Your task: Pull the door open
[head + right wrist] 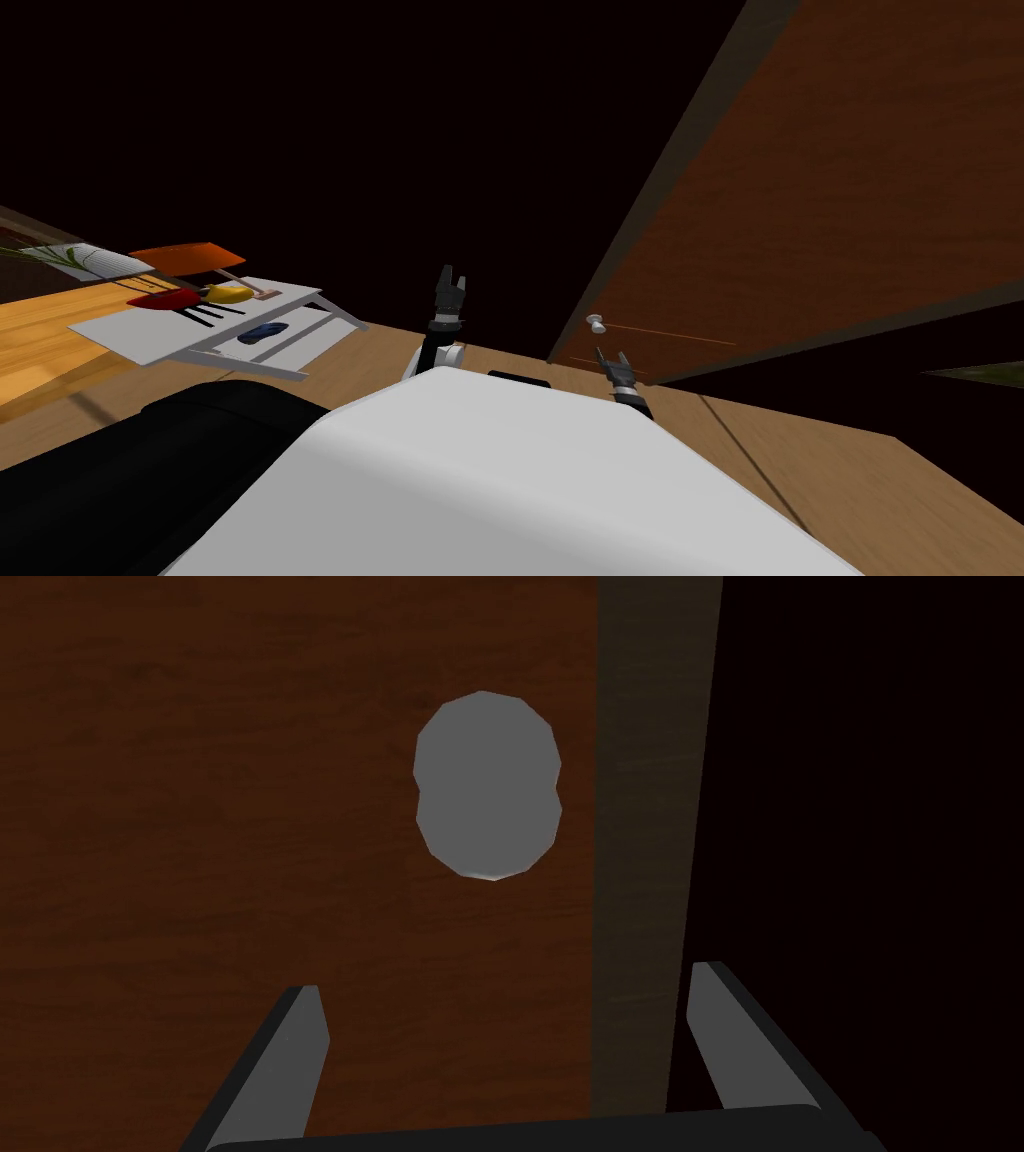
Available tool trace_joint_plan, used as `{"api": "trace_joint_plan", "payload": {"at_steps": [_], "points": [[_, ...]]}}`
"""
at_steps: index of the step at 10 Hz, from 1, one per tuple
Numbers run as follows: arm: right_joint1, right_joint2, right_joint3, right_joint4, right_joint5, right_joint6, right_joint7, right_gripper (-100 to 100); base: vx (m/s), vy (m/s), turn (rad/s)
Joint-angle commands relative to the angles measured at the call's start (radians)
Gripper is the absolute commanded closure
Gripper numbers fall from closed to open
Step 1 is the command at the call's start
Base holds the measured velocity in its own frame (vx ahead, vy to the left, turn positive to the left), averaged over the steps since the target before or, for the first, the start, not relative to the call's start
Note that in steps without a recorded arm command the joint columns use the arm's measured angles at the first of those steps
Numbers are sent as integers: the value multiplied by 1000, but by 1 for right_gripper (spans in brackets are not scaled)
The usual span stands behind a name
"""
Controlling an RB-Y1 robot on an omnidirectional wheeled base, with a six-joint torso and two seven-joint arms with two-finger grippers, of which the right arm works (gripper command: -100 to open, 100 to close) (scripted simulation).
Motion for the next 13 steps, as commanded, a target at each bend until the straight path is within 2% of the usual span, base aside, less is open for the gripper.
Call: {"api": "trace_joint_plan", "payload": {"at_steps": [1, 6, 7, 12, 13], "points": [[-7, 3, -3, 4, -1, 7, 3, -100, 191, -27, 38], [-24, 10, -11, 11, -4, 24, 10, -100, 174, -20, 35], [-24, 10, -11, 11, -4, 24, 10, 100, -9, -2, -9], [-24, 10, -11, 11, -4, 24, 10, 100, -16, -1, 1], [-24, 10, -9, 13, -11, 28, -19, 100, -37, -15, 56]]}}
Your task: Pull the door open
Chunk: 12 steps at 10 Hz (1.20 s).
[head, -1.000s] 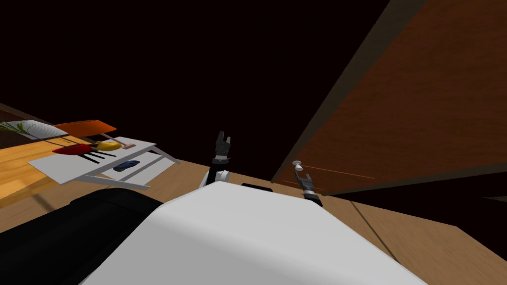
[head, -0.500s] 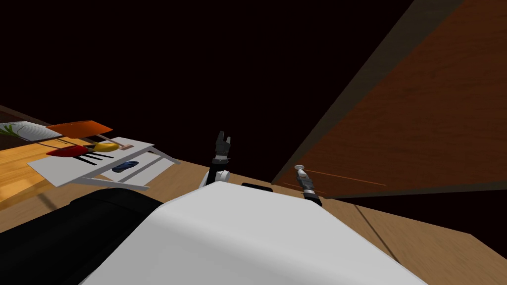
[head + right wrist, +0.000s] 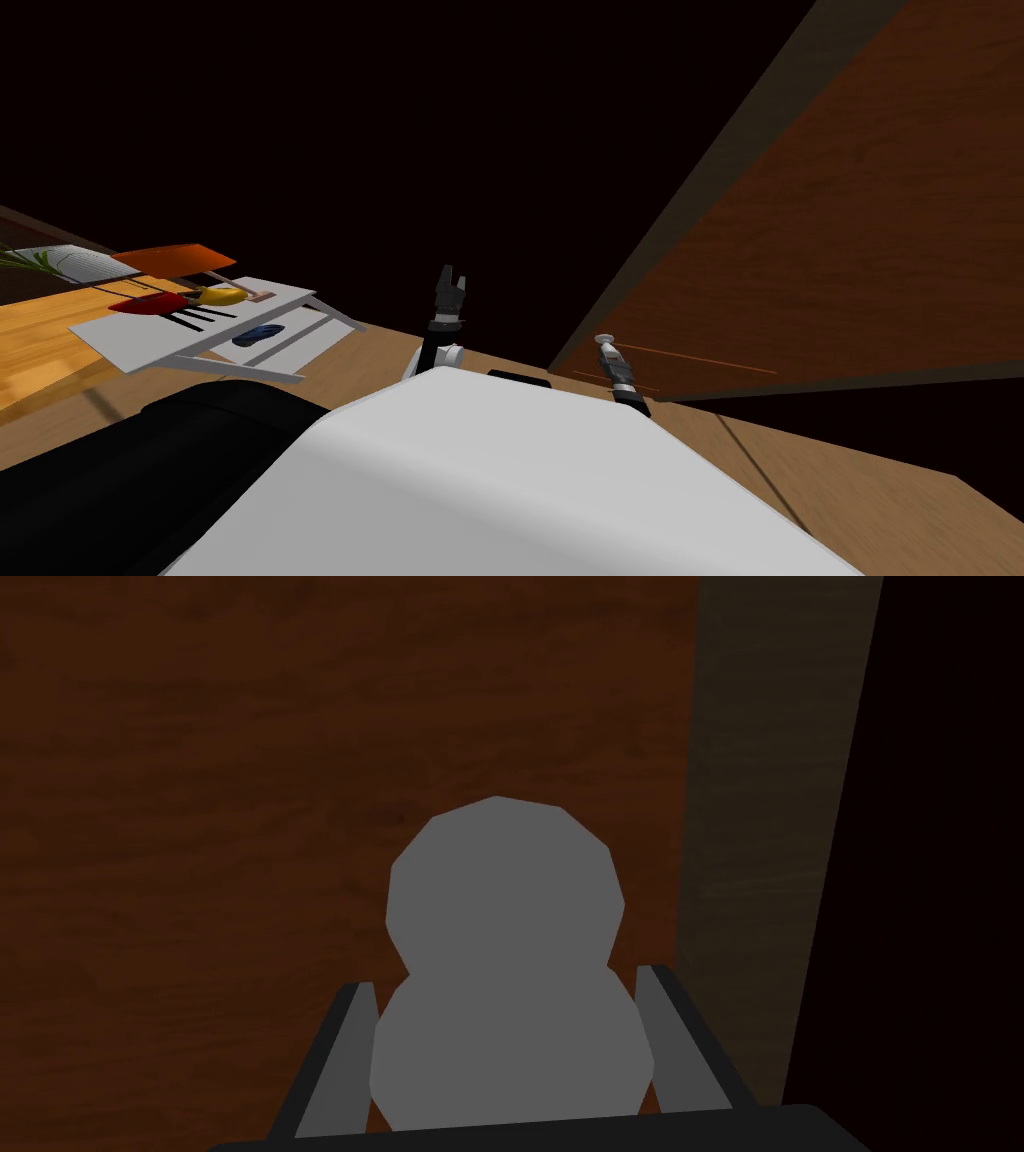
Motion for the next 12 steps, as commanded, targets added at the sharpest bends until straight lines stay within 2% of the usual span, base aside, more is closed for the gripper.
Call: {"api": "trace_joint_plan", "payload": {"at_steps": [1, 12], "points": [[-2, 2, 2, 0, -8, 0, -32, 100, -61, -27, 62], [-14, 9, 13, -1, -63, 11, -247, 100, -48, -22, 50]]}}
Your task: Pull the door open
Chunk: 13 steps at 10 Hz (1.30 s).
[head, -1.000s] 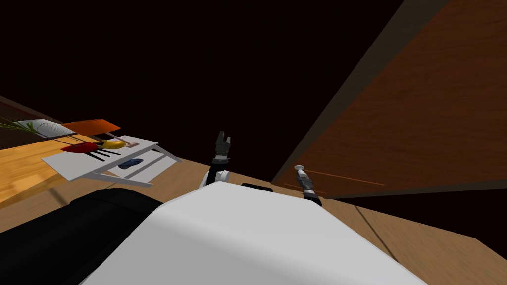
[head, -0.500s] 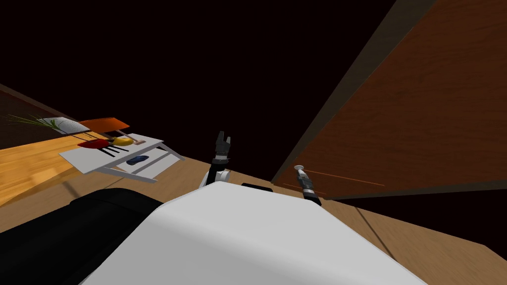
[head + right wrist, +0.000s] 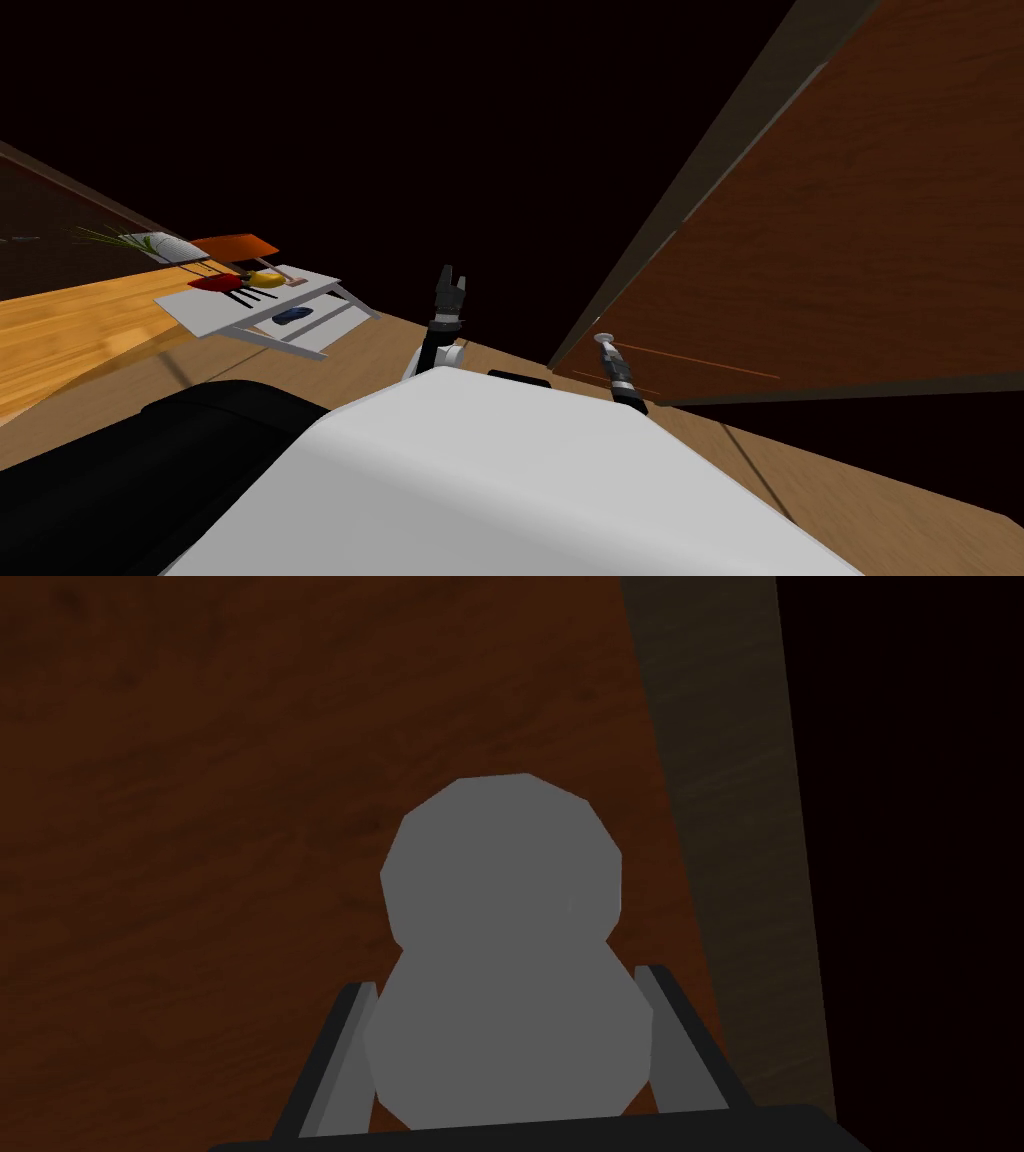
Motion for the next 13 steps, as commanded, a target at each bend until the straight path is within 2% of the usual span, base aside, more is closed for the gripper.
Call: {"api": "trace_joint_plan", "payload": {"at_steps": [1, 7, 8, 13], "points": [[-2, 2, 2, 0, -11, 2, -45, 100, -46, -23, 57], [-11, 7, 10, 0, -54, 10, -209, 100, -48, -25, 67], [-11, 7, 10, 0, -54, 10, -216, 100, -35, -24, 31], [-18, 11, 17, -1, -85, 16, -348, 100, -39, -21, 55]]}}
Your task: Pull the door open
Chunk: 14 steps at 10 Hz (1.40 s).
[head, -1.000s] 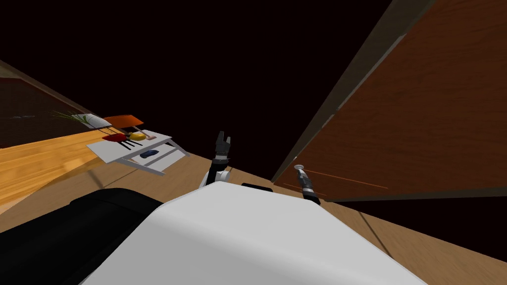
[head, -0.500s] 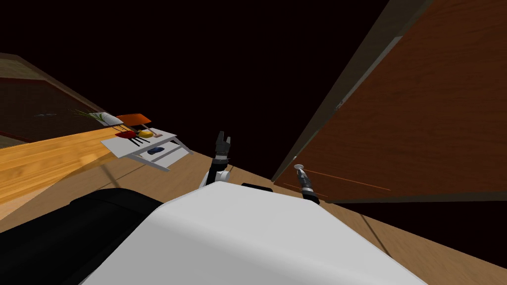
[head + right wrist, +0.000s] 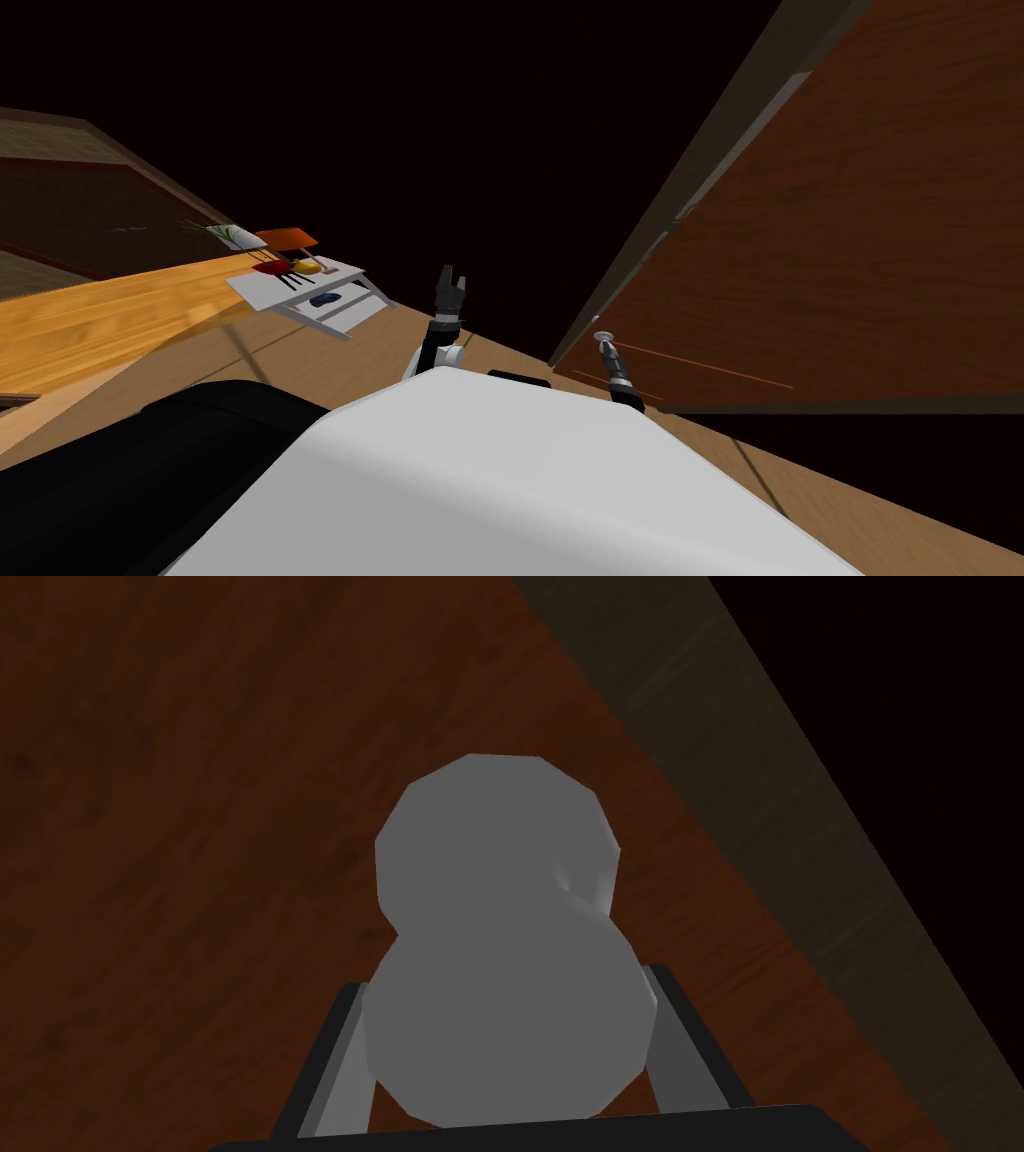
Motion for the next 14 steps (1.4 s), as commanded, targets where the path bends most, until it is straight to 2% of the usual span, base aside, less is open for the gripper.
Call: {"api": "trace_joint_plan", "payload": {"at_steps": [1, 2, 12, 13, 14], "points": [[-2, 2, 2, 0, -13, 2, -50, 100, -41, -26, 80], [-2, 2, 2, 0, -13, 2, -58, 100, -31, -22, 30], [-15, 10, 15, -1, -75, 15, -324, 100, -36, -20, 52], [-15, 10, 15, -1, -75, 15, -331, 100, -29, -17, 26], [-17, 11, 17, -1, -84, 17, -369, 100, -28, -15, 44]]}}
